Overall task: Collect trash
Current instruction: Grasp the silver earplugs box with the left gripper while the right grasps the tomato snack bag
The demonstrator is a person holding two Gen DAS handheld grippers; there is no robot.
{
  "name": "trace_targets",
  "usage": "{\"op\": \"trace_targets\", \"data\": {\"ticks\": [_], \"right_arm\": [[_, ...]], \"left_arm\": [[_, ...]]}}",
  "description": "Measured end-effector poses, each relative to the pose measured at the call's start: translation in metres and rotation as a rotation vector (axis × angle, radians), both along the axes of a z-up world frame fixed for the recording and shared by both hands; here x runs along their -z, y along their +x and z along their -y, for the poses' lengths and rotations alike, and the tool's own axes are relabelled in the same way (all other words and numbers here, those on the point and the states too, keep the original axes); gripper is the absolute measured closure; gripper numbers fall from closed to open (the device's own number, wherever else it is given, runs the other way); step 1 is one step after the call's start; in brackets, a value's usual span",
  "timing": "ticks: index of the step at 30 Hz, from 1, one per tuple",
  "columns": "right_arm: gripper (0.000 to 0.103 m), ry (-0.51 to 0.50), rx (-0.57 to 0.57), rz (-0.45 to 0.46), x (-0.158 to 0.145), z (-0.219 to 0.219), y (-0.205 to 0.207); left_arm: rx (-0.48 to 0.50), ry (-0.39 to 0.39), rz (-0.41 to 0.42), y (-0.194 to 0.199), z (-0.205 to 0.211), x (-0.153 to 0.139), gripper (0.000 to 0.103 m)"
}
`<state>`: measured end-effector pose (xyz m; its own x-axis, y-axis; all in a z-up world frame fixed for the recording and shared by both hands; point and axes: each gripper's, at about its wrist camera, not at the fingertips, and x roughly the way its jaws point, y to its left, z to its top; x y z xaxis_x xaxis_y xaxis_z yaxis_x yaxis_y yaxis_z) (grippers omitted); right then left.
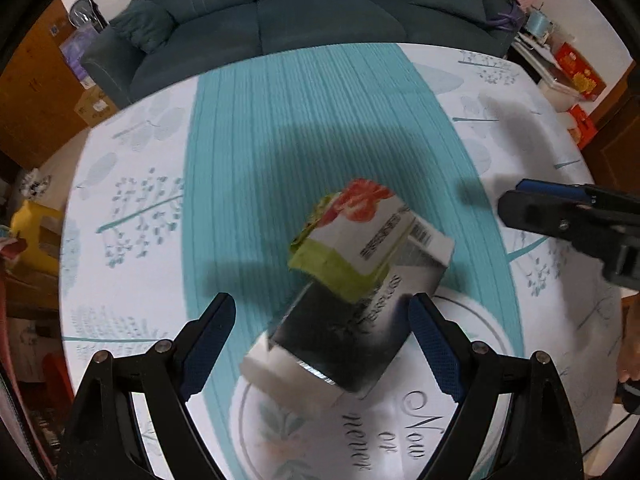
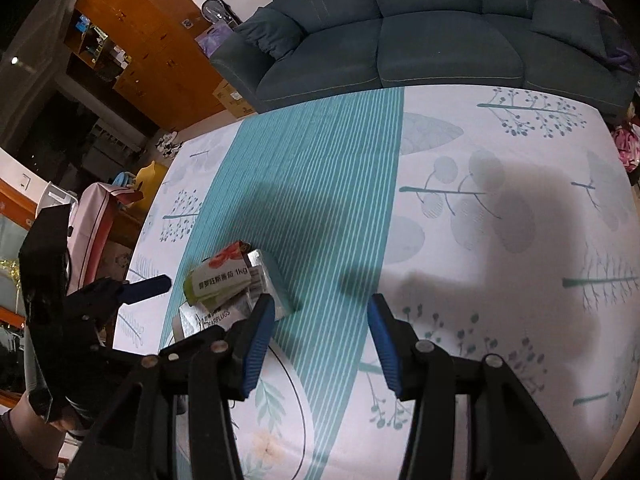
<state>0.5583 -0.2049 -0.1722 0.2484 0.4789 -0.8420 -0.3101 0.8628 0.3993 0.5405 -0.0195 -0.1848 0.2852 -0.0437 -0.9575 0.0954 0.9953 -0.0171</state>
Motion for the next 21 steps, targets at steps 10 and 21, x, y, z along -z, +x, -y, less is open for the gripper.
{"op": "trace_targets", "data": {"ticks": [10, 21], "right_arm": [[0.054, 0.009, -0.054, -0.010, 0.003, -0.018, 0.005], [0.054, 0.015, -0.139, 0.015, -0.005, -0.039, 0.003]], "left_arm": [[0.034, 0.025, 0.013, -0.009, 0.020, 0.014, 0.026], [-0.004, -0.109, 0.033, -0.060, 0.026, 0.002, 0.035]]}}
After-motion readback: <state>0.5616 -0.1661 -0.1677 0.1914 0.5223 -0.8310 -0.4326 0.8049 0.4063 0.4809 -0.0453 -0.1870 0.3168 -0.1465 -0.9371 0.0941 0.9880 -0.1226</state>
